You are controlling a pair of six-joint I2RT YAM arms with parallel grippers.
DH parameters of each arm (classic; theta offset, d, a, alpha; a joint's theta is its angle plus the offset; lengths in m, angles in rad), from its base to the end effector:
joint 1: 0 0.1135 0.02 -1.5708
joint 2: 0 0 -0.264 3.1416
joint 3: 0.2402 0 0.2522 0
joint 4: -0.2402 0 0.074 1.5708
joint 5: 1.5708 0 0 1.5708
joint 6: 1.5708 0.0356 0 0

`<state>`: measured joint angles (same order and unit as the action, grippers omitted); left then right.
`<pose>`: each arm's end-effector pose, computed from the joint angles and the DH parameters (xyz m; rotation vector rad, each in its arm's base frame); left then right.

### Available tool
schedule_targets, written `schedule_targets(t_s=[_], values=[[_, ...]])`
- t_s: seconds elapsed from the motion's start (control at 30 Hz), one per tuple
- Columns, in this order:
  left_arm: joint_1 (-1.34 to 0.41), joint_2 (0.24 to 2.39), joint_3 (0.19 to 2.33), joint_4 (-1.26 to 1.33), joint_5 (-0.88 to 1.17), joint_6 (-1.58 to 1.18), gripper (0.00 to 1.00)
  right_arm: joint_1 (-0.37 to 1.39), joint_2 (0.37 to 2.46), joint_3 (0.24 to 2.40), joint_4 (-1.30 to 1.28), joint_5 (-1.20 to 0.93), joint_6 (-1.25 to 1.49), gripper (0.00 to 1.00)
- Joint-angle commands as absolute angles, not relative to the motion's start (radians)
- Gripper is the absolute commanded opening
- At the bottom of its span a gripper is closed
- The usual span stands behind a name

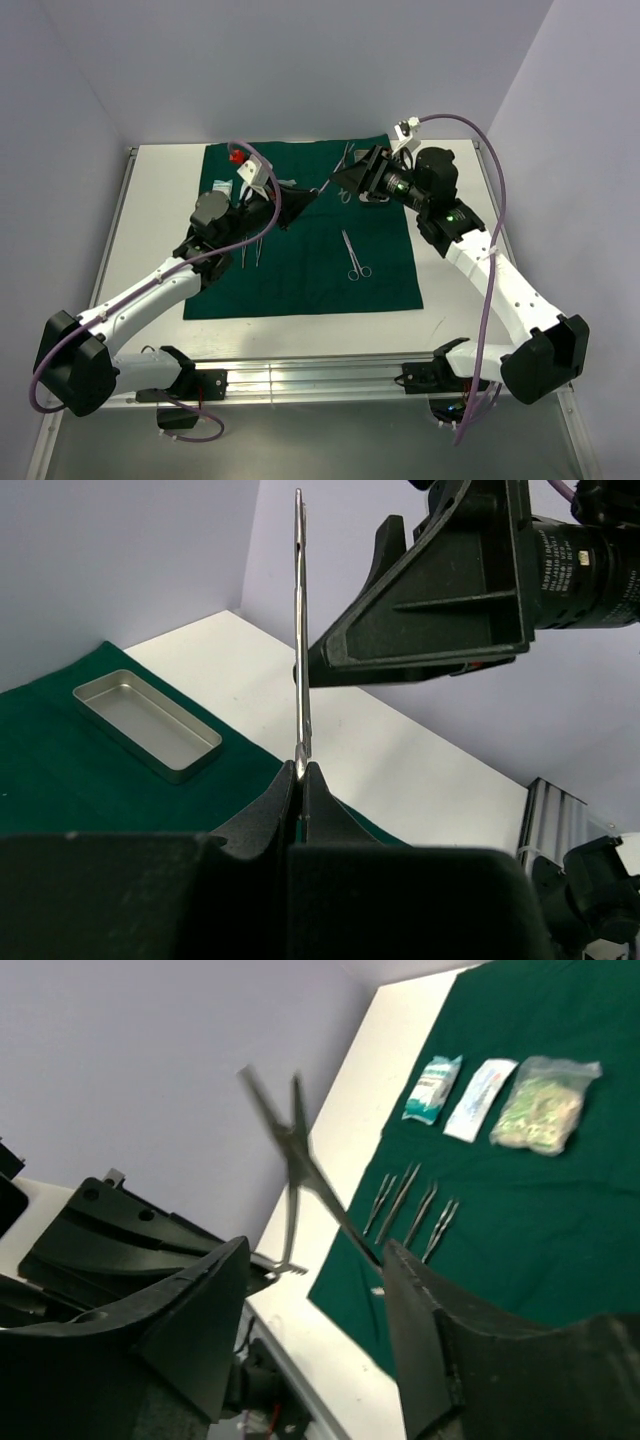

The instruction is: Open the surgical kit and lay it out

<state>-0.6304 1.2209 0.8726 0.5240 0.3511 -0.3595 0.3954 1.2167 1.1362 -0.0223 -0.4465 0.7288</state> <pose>0.2238 -0.1785 0.3531 0.5032 1.4047 -1.0552 0.2552 0.1232 0.3903 -0.0641 1.8140 1.1966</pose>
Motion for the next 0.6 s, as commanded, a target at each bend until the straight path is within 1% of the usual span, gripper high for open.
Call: schedule_targets(t_s=[0.0,0.17,0.23,0.37,0.4,0.47,0.57], values=[[-0.647,1.221,0.923,0.537,0.287,-0.313,0.00,0.425,1.218,1.143,0.009,-0.443,0.782,0.62],[-0.672,1.232,0.927,0.520,0.238,-0.287,0.00,0.456,1.221,1.138,-0.021,-0.417,0.798,0.57],[-0.684,1.233,0.925,0.520,0.230,-0.273,0.00,0.460,1.224,1.141,-0.035,-0.400,0.807,0.52],[-0.703,1.238,0.925,0.518,0.204,-0.252,0.00,0.463,1.236,1.160,-0.067,-0.371,0.821,0.47],[-0.707,1.241,0.923,0.518,0.198,-0.249,0.00,0.465,1.239,1.164,-0.069,-0.370,0.822,0.45],[-0.710,1.243,0.922,0.520,0.195,-0.247,0.00,0.466,1.246,1.172,-0.095,-0.351,0.824,0.45],[-0.713,1.239,0.919,0.525,0.180,-0.247,0.00,0.466,1.235,1.170,-0.092,-0.357,0.796,0.48]])
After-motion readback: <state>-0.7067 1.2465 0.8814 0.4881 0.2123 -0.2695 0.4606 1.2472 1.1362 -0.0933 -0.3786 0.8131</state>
